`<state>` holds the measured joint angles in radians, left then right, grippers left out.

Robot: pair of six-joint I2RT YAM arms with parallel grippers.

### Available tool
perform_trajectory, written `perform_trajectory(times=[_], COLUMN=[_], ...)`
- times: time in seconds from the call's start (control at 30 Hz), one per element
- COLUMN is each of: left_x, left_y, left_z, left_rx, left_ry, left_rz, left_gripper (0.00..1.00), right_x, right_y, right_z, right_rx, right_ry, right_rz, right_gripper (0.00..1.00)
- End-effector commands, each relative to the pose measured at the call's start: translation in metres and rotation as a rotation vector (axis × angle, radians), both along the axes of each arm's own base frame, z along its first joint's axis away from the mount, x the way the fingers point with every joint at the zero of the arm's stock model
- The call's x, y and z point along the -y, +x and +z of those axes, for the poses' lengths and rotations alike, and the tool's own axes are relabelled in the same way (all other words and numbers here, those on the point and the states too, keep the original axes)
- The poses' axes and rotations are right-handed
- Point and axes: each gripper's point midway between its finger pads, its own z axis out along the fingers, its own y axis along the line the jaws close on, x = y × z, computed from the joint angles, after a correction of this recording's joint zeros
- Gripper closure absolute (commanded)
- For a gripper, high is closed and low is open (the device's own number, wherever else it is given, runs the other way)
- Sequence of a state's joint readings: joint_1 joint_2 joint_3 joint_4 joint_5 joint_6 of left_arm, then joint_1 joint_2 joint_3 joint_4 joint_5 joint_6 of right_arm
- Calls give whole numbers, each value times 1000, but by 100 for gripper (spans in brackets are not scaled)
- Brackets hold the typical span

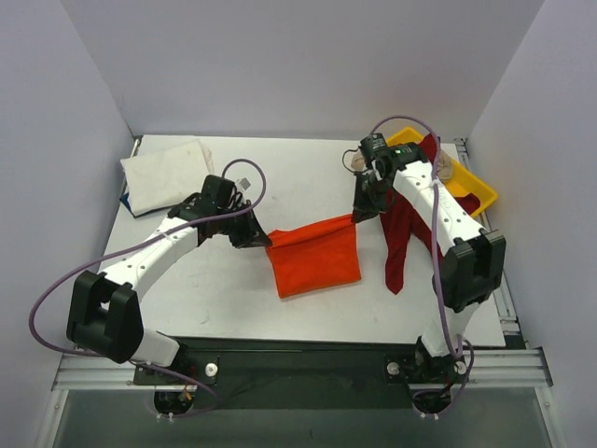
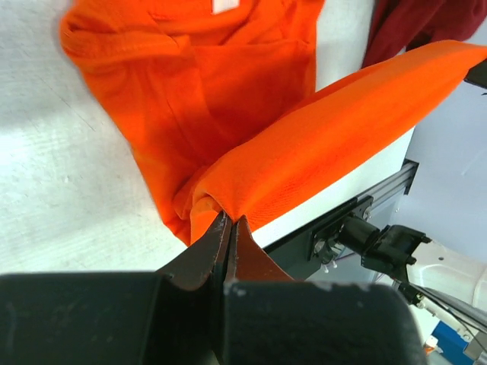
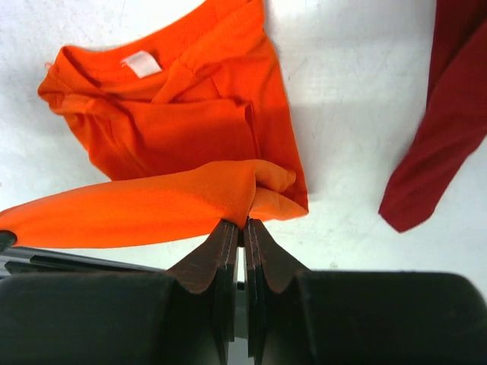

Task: Fold and stack the t-shirts
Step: Fold the long partially folded tshirt into a neat square

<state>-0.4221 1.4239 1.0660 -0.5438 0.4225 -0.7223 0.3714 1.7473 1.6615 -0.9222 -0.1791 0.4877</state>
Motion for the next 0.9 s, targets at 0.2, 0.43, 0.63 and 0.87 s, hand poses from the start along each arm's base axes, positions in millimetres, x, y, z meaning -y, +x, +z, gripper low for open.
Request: perform_trajectory(times=[0.2, 0.43, 0.63, 0.87], left_x=[-16, -19, -25, -24], left_y=[27, 43, 54, 78], left_z=[-28, -55, -70, -75], left_rx=[-13, -62, -85, -50], left_ry=[9, 29, 48, 62], left_rz=[27, 32, 57, 79], left_gripper=[100, 100, 100, 59], right_x=[9, 6, 0, -9], right_y=[41, 57, 67, 88], right_z=[-26, -46, -61, -71], right_rx=[-23, -56, -81, -74], right_ry=[-92, -98, -92, -72], right_rz=[41, 58, 77, 85], right_gripper=[100, 100, 100, 79])
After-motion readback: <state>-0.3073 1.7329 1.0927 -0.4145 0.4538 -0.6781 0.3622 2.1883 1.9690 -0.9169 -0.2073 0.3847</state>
